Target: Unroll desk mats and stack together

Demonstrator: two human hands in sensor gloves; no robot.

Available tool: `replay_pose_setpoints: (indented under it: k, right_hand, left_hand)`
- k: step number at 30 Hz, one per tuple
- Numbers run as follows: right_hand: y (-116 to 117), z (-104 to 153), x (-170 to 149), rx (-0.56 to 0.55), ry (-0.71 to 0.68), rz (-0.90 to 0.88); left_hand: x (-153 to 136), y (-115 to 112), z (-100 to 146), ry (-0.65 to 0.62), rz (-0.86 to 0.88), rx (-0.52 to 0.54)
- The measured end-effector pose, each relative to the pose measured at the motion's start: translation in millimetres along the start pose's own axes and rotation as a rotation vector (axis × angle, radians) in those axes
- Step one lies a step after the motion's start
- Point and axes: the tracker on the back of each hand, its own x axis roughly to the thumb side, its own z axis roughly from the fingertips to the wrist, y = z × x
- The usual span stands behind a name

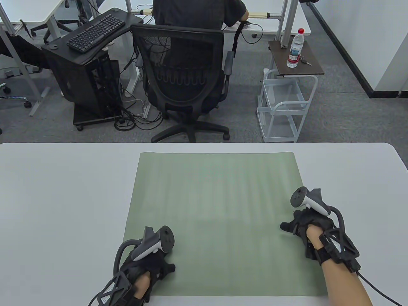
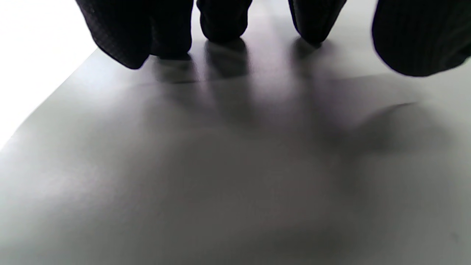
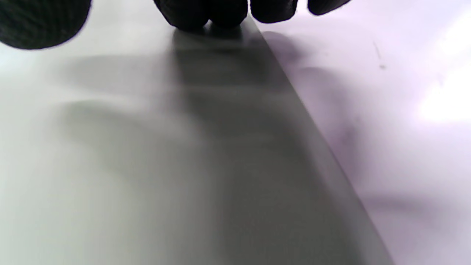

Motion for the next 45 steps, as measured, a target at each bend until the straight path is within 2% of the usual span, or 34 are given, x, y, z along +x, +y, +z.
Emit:
replay_pose_setpoints:
  k: [7,11,15,18,21,23,25,28,31,35,37,40,42,45]
  right_hand:
    - [-28.3,-42.3,-1.5,-0.079,0.030,-0.116]
    - [-33.4,-54.3,3.2,-0.134,0.040,-0.129]
    - [-35.0,-52.7,11.7,-0.080,0.062,-0.093]
    - [-35.7,-38.0,27.1,-0.140,-0.001,-0.079]
    - [-33.5,0.6,56.2,-0.170,-0.158,-0.006]
    - [-25.1,39.1,75.1,-0.202,-0.282,0.013]
    - [-11.6,73.3,89.0,-0.224,-0.360,0.033]
    - [21.4,129.1,105.4,-0.253,-0.491,0.067]
    - [59.2,167.6,113.5,-0.290,-0.539,0.037]
    - [89.6,188.5,112.1,-0.305,-0.514,0.034]
    - [98.8,190.7,104.2,-0.363,-0.476,-0.024]
    - [107.9,183.4,92.3,-0.457,-0.450,-0.042]
    - [108.8,172.4,85.3,-0.410,-0.402,-0.055]
    - [108.1,162.8,75.5,-0.466,-0.350,-0.018]
  left_hand:
    - [-11.3,9.2,-4.1,0.019,0.087,0.018]
    - [-13.0,10.4,-4.7,0.032,0.108,0.039]
    - [-15.2,9.7,-4.3,0.043,0.131,0.054]
    - [-17.8,8.0,-2.1,0.063,0.172,0.151]
    - [-16.5,4.7,-1.0,0.068,0.187,0.226]
    - [-16.6,5.2,-0.1,0.080,0.152,0.276]
    - [-18.0,7.6,2.8,0.071,0.167,0.331]
    - [-18.1,10.0,10.3,0.028,0.222,0.394]
    - [-12.8,9.5,17.9,-0.008,0.215,0.431]
    - [-1.5,9.5,25.0,-0.054,0.191,0.442]
    - [4.7,9.1,27.4,-0.077,0.184,0.435]
    - [11.0,8.1,30.9,-0.106,0.160,0.443]
    - [11.2,7.1,32.0,-0.109,0.133,0.450]
    - [9.1,6.1,29.5,-0.112,0.164,0.437]
